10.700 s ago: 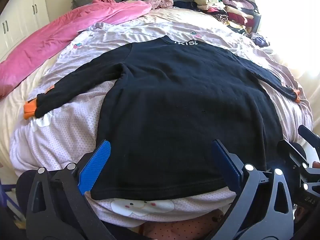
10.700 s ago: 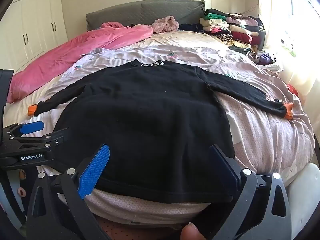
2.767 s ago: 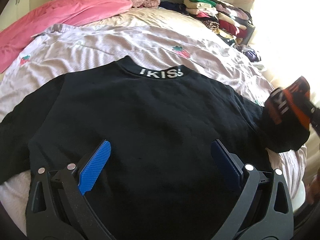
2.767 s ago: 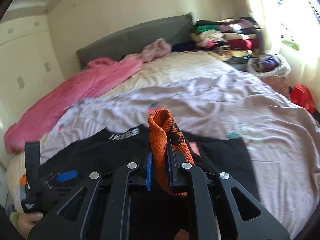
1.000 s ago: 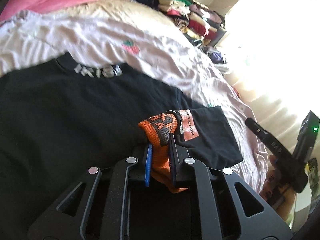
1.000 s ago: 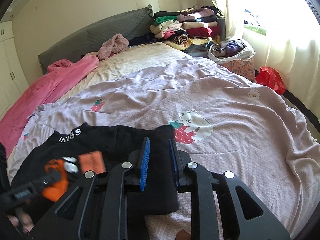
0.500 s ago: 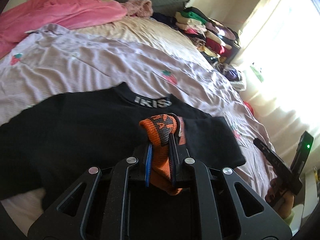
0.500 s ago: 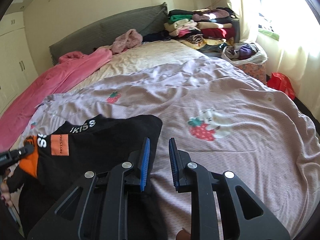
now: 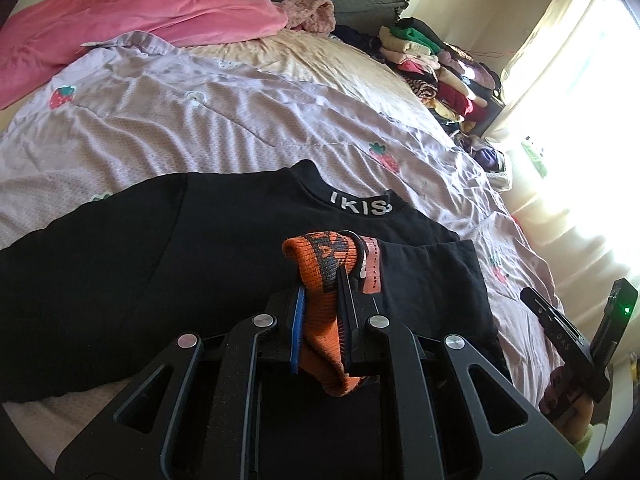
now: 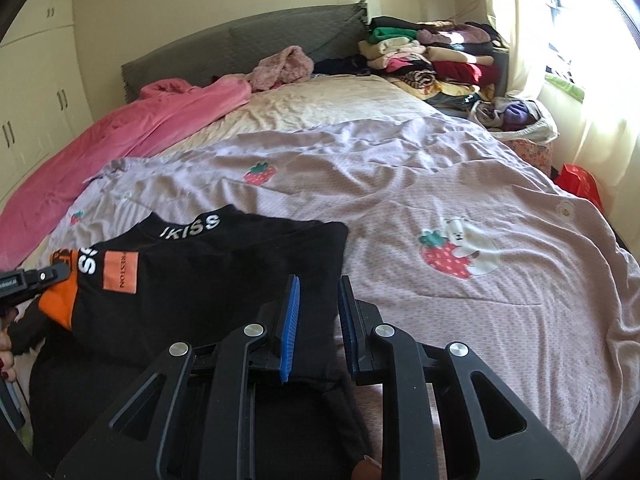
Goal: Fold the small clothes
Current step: 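Lay the cuff on the shirt body with the left tool and open it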
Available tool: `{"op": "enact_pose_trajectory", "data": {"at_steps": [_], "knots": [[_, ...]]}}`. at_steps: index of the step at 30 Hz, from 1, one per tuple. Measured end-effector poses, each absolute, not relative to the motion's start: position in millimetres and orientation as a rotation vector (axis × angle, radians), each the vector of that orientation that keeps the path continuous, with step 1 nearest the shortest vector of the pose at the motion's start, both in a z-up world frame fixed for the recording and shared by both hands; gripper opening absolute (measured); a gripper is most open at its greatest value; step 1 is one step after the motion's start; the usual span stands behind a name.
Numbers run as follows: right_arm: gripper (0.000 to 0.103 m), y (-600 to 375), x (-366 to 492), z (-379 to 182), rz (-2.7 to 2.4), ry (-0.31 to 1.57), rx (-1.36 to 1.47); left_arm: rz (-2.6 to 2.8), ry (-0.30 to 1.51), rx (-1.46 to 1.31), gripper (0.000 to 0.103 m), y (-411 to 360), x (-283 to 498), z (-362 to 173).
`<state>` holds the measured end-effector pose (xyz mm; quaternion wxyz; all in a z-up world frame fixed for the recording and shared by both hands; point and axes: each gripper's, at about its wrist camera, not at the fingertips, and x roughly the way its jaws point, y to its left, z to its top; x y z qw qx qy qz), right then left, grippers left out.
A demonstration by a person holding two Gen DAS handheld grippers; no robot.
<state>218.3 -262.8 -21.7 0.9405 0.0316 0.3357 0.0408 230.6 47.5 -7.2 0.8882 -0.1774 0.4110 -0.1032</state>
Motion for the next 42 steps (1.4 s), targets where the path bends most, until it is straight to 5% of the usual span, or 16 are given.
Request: {"op": "enact_pose_trajectory", "data": {"at_steps": [19, 33, 42], "knots": [[0.025, -254, 220, -27, 0.099, 0.697, 0.037, -0.154, 0.801, -0.338, 0.015, 70, 213, 4], [0.033, -233, 222, -13, 0.189, 0.666, 0.031, -0.157, 0.990, -0.121, 0.018, 26, 218, -64], [0.041, -223, 256, -87, 0.171, 0.961, -0.004, -0.176, 0.983, -0.150, 0.019, 30, 214, -63]]}}
